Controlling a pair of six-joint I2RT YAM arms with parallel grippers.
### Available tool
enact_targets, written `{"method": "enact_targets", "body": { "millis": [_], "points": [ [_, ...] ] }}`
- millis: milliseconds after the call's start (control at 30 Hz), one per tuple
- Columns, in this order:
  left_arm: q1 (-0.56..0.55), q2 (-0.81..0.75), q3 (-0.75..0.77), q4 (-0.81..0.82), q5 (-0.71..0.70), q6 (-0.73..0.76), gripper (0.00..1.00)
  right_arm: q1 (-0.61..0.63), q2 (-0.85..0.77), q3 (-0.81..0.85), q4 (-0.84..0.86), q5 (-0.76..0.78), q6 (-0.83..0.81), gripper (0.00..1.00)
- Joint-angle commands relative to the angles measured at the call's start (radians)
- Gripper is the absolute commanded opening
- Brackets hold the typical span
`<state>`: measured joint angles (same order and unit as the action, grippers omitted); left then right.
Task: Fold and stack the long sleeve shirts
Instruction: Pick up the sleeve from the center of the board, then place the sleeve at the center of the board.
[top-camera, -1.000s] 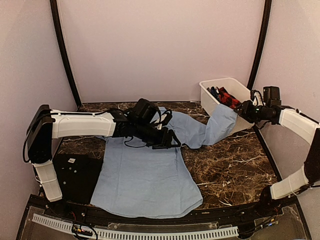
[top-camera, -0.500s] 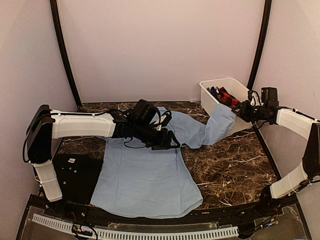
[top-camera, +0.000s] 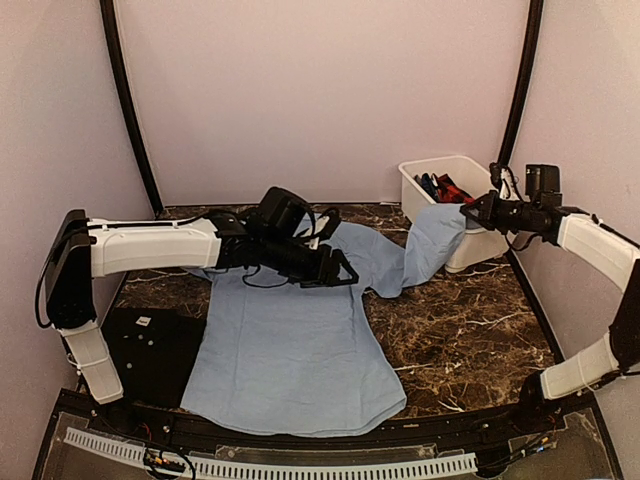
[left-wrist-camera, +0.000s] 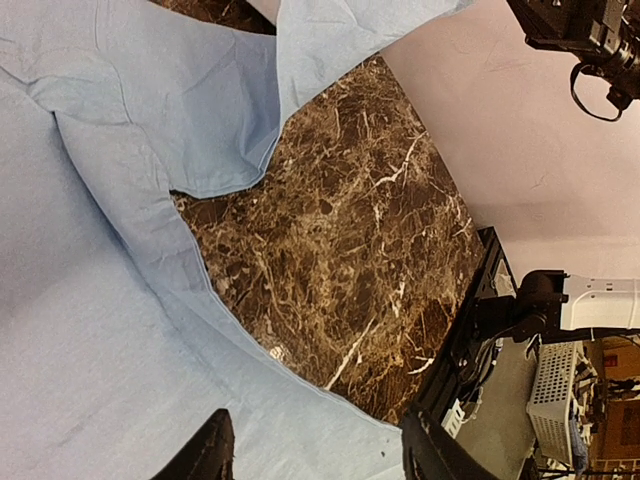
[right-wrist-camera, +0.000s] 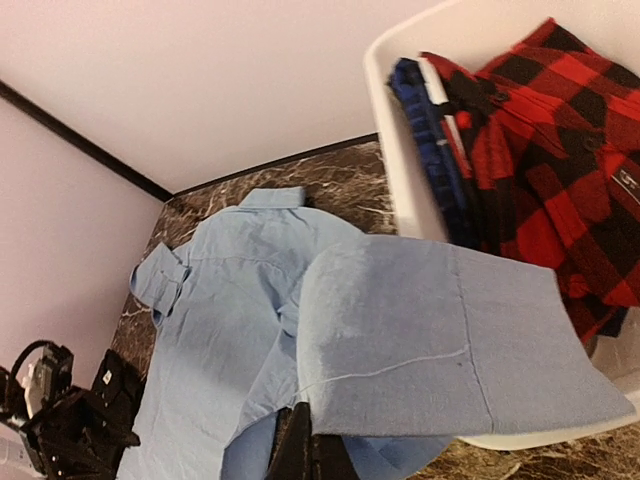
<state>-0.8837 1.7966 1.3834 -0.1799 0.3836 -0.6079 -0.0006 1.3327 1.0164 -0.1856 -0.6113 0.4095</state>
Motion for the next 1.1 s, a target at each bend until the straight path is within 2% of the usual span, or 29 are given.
{"method": "enact_targets", "body": {
  "millis": [0,133,367,467,567,733,767,900,1067],
  "points": [
    [0.007,-0.066,0.061,-0.036,-0.011,0.091,0.56,0.088,-0.061,0.024,0.011,-0.084,-0.085,0.0],
    [0.016,-0.074,0.084,-0.053,-0.006,0.132,0.57,0.19,-0.096,-0.017,0.042,-0.126,-0.095,0.0],
    [0.072,-0.132,0.088,-0.098,0.004,0.223,0.64,0.439,-0.121,-0.095,0.042,-0.1,-0.137,0.0],
    [0.101,-0.166,0.058,-0.116,0.01,0.252,0.64,0.578,-0.095,-0.159,0.062,-0.048,-0.121,0.0],
    [0.125,-0.193,0.001,-0.122,0.022,0.258,0.65,0.724,-0.046,-0.234,0.071,0.074,-0.102,0.0],
    [0.127,-0.172,-0.062,-0.12,0.099,0.25,0.65,0.839,0.021,-0.385,0.119,0.2,-0.026,0.0],
    [0.126,-0.156,-0.074,-0.116,0.119,0.25,0.65,0.852,0.026,-0.396,0.107,0.237,-0.015,0.03],
    [0.113,-0.087,-0.076,-0.116,0.13,0.264,0.67,0.866,-0.012,-0.414,0.061,0.373,0.028,0.31],
    [0.077,0.005,-0.052,-0.105,0.116,0.27,0.67,0.866,-0.121,-0.426,0.025,0.497,0.083,0.41]
  ]
}}
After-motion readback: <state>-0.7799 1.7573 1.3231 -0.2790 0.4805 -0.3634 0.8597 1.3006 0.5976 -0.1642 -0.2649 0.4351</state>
